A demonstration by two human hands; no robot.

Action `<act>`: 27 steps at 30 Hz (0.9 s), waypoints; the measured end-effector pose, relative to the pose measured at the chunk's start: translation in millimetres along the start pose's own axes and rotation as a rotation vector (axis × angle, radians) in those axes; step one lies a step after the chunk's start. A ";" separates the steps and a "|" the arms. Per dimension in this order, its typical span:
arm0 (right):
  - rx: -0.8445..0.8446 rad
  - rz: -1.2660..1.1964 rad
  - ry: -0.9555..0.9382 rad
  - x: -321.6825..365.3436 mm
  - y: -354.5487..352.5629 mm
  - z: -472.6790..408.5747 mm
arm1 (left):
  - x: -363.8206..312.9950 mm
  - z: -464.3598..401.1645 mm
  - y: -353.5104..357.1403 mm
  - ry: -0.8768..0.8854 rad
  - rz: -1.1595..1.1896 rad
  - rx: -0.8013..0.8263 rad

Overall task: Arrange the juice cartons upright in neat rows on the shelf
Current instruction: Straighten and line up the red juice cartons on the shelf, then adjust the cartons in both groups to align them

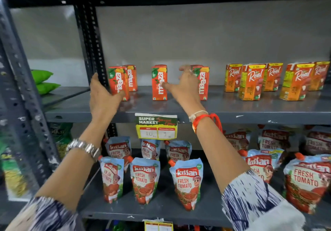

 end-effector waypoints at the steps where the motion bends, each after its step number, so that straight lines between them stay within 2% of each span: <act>1: 0.111 -0.004 0.081 2.3 6.5 -1.2 | -0.1 -10.3 -0.1 -0.069 0.031 0.065; 2: 0.193 -0.008 0.146 4.4 12.6 -1.4 | 0.8 -19.1 -0.4 -0.121 0.046 0.127; 4: 0.250 0.017 0.174 3.9 20.5 -0.8 | 3.5 -29.7 3.5 -0.172 0.052 0.234; 11: 0.241 0.062 0.127 3.3 42.3 -3.4 | 18.2 -46.3 18.4 -0.109 -0.060 0.374; 24: 0.200 0.098 0.106 2.7 46.1 -4.3 | 19.6 -45.5 21.9 -0.112 -0.123 0.347; 27: 0.233 0.057 0.120 5.5 43.1 -2.7 | 12.3 -39.7 15.6 -0.107 -0.058 0.266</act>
Point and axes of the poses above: each hand's wrist, its own z-axis away from the middle knuckle, its own y-axis out of the palm, x = y × z, the point moved 1 cm from there along -z, towards the middle knuckle, and after that the axes turned 4 degrees about y, right-handed, at the moved point
